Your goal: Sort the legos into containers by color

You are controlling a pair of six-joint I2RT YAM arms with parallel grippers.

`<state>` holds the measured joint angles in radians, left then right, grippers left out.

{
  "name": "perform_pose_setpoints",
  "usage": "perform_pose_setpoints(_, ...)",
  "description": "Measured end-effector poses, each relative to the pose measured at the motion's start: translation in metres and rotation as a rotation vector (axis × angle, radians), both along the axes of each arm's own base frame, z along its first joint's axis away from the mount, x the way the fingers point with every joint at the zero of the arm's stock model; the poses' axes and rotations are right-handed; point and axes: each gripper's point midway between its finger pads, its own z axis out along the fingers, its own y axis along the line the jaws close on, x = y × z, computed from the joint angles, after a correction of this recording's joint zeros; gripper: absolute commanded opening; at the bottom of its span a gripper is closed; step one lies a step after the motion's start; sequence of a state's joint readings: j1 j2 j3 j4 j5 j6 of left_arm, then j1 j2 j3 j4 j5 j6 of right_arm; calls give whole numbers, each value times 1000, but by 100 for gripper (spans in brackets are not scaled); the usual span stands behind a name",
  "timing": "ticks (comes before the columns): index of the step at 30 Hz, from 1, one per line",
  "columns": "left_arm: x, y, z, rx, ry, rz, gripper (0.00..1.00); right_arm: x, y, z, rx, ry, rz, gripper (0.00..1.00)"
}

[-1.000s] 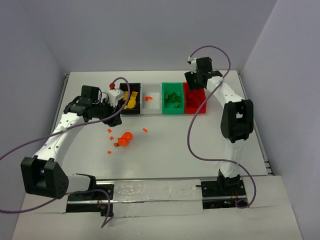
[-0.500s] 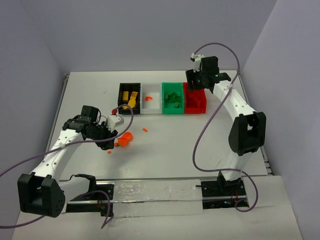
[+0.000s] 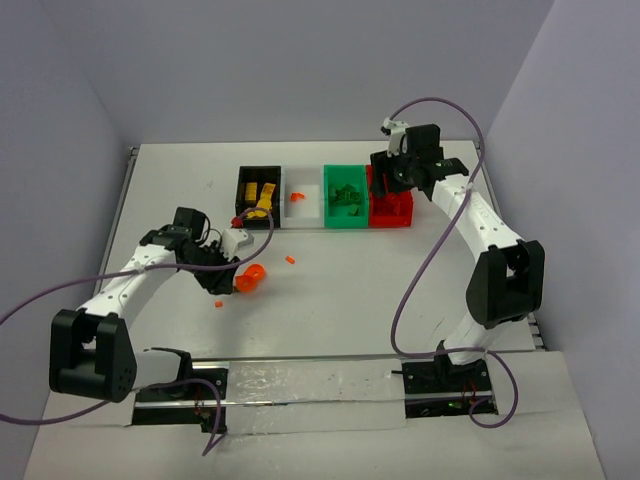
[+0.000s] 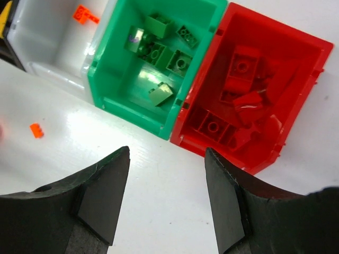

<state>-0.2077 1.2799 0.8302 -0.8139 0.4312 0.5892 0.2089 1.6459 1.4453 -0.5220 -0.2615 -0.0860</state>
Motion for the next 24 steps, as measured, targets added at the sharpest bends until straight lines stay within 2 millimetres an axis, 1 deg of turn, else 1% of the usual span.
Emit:
perform_pose_setpoints(4, 11, -7, -1, -27, 7, -8, 38, -7, 8, -1, 28, 14, 28, 65)
perform_pose_setpoints(10, 19, -17, 0, -67, 1, -77, 37, -20, 22, -2, 53, 31, 76, 64)
perform_pose_setpoints(18, 49, -34, 7, -126, -21, -194, 42, -27, 33, -2, 79, 45, 122, 63)
perform_pose_setpoints(21, 53, -35, -3, -125, 6, -217, 42, -29, 35, -3, 80, 51, 132, 63)
perform_pose_setpoints(24, 52, -35, -14, -119, 39, -234, 43, -31, 35, -6, 75, 59, 137, 63)
